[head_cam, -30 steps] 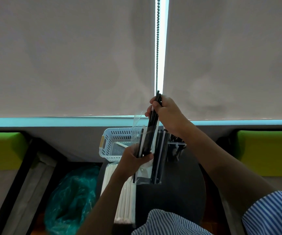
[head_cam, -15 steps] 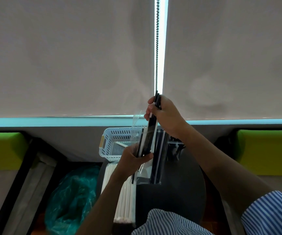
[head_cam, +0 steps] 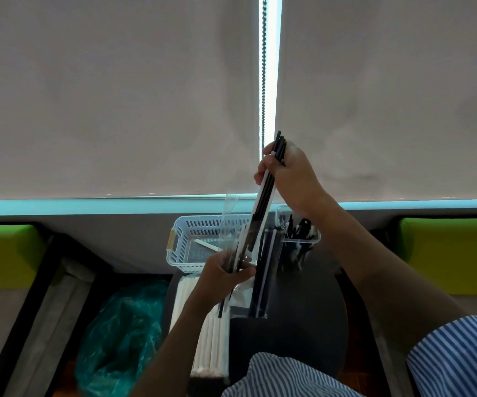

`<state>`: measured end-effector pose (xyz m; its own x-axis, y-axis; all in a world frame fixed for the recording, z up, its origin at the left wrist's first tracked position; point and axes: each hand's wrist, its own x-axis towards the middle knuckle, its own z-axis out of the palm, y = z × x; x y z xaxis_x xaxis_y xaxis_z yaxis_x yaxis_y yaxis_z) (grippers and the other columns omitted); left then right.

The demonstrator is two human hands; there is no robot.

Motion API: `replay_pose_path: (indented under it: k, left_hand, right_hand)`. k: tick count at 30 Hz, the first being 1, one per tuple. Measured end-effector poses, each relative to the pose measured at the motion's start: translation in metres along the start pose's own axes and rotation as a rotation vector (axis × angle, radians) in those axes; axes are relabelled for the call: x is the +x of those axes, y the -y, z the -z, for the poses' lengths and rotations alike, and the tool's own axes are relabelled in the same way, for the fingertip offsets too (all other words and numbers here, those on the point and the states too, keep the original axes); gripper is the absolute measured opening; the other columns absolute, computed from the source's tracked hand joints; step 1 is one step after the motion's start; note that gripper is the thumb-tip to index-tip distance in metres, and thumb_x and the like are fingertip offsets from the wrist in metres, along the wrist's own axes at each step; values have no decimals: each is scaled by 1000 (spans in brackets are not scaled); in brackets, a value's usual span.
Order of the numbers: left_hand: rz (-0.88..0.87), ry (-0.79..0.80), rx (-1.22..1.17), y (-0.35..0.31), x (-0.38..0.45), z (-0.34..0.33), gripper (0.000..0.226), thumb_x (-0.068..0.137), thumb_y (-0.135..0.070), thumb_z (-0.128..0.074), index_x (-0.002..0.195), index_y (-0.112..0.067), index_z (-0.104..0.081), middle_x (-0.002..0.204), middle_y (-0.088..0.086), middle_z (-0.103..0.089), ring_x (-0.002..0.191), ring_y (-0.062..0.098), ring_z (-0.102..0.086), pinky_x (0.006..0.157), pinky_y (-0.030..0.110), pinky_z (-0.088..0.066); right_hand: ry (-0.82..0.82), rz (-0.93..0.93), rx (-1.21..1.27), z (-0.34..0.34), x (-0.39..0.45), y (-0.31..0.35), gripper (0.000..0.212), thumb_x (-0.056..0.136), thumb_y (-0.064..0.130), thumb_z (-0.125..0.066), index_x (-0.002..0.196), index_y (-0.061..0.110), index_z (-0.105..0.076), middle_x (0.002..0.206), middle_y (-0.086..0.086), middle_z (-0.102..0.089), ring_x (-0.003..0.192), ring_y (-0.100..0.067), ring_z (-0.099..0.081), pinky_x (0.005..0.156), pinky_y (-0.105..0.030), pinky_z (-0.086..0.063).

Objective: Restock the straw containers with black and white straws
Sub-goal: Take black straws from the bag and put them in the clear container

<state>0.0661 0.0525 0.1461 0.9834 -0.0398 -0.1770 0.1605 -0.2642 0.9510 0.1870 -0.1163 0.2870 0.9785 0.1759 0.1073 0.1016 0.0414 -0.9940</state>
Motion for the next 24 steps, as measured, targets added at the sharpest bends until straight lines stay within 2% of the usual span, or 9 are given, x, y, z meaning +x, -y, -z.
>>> replay_pose_path:
  k: [8,11,14,17,24]
  left_hand:
    - [4,-10,37,9,-1,1,8,86,-9,-77,90,-11,-70,77,3,-72,71,8,-69,70,18,-55]
    - [12,-34,24,14,0,3,10,84,-10,-78,91,-9,-70,82,11,-72,76,21,-71,72,23,-58]
    - [17,-50,29,21,0,4,11,83,-12,-80,89,-10,-71,81,12,-72,78,29,-70,75,29,-59]
    - [43,-63,49,29,0,4,11,83,-13,-80,88,-13,-71,80,11,-73,77,29,-70,76,33,-60]
    - [142,-193,22,42,-2,7,13,79,-14,-84,89,-18,-76,79,5,-77,75,19,-74,76,35,-61]
  right_hand:
    - [-78,88,33,8,11,12,20,101,-7,-39,93,10,-48,76,-14,-51,73,-29,-55,64,-24,-54]
    - [-119,141,26,12,14,14,19,99,-8,-40,95,9,-48,76,-14,-52,73,-30,-56,67,-24,-54]
    - [-163,198,-2,17,18,19,18,98,-7,-41,97,10,-48,76,-13,-54,72,-27,-60,70,-29,-57]
    - [-202,285,-63,23,23,24,18,96,-4,-44,97,14,-49,70,-1,-60,68,-21,-66,77,-38,-59]
    - [-230,408,-191,42,33,25,12,97,-1,-42,100,10,-46,73,-2,-54,70,-25,-62,78,-36,-59]
